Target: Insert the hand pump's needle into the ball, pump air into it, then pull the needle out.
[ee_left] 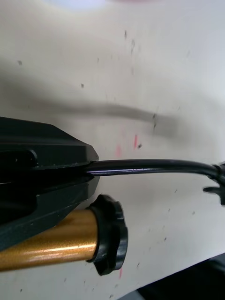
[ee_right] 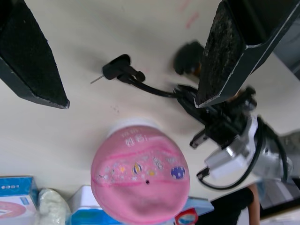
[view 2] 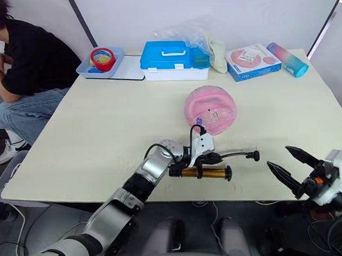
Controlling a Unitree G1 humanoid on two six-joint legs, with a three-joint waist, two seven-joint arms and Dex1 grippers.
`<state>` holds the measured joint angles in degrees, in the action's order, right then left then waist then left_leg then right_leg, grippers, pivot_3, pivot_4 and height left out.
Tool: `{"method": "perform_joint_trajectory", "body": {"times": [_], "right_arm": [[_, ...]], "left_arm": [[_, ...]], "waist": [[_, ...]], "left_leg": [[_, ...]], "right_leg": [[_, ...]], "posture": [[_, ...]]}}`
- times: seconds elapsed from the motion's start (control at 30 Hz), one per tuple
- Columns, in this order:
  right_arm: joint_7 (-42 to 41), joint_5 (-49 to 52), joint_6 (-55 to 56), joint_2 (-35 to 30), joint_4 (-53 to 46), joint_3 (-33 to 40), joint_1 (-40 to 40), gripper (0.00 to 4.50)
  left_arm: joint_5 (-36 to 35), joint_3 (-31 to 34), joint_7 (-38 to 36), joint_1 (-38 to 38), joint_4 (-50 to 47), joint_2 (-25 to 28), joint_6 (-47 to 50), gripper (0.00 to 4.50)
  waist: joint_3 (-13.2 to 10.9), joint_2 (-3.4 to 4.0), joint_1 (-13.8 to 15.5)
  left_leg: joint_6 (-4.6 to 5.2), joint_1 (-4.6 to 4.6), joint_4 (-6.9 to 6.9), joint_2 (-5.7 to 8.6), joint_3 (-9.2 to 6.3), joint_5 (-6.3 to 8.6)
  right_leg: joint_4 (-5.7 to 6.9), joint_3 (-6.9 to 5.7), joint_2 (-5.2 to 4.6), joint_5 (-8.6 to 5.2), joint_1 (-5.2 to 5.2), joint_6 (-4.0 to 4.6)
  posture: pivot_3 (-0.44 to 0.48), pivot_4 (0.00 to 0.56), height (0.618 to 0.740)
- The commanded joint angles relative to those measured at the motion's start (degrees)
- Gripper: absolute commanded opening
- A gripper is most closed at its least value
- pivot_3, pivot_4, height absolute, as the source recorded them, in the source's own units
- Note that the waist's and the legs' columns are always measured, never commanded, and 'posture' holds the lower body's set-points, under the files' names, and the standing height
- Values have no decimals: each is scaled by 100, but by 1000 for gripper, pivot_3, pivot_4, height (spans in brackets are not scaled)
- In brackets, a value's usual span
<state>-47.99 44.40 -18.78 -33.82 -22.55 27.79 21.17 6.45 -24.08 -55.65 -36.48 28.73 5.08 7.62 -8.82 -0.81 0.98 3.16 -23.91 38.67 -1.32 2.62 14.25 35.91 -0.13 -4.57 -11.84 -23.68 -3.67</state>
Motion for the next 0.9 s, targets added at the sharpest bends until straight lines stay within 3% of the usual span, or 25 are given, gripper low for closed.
{"method": "perform_joint_trajectory", "body": {"times": [0.03,0.27,0.43,0.7,0.9], "right_arm": [[636,554,-587,73,-438,45,-148,4500],[1583,788,-1180,400,-758,-260,-364,4500],[2695,1548,-1691,992,-921,-441,-647,4500],[3792,2937,-2079,1378,-926,-454,-985,4500],[4141,3506,-2257,1201,-893,-543,-1031,4500]], "left_arm": [[-258,276,242,142,-17,-57,-777,82],[-568,591,559,514,225,-222,-1935,82],[-659,667,592,709,348,-219,-2856,82],[-715,667,486,796,584,-88,-3550,82],[-745,644,387,860,599,-29,-3765,82]], "waist": [[0,0,2],[0,0,-5],[1,2,-11],[2,2,-18],[2,3,-17]], "left_leg": [[0,0,0,1,0,0],[0,-2,-1,3,0,0],[1,0,1,1,1,0],[1,-1,0,1,2,0],[1,-1,0,-1,2,0]], "right_leg": [[0,0,0,0,0,0],[-1,-1,0,0,0,0],[3,-1,1,1,0,0],[3,-1,1,1,0,-1],[3,-1,2,1,1,0]], "posture": [[0,150,740],[0,150,740],[0,150,740],[0,150,740],[0,150,740]]}}
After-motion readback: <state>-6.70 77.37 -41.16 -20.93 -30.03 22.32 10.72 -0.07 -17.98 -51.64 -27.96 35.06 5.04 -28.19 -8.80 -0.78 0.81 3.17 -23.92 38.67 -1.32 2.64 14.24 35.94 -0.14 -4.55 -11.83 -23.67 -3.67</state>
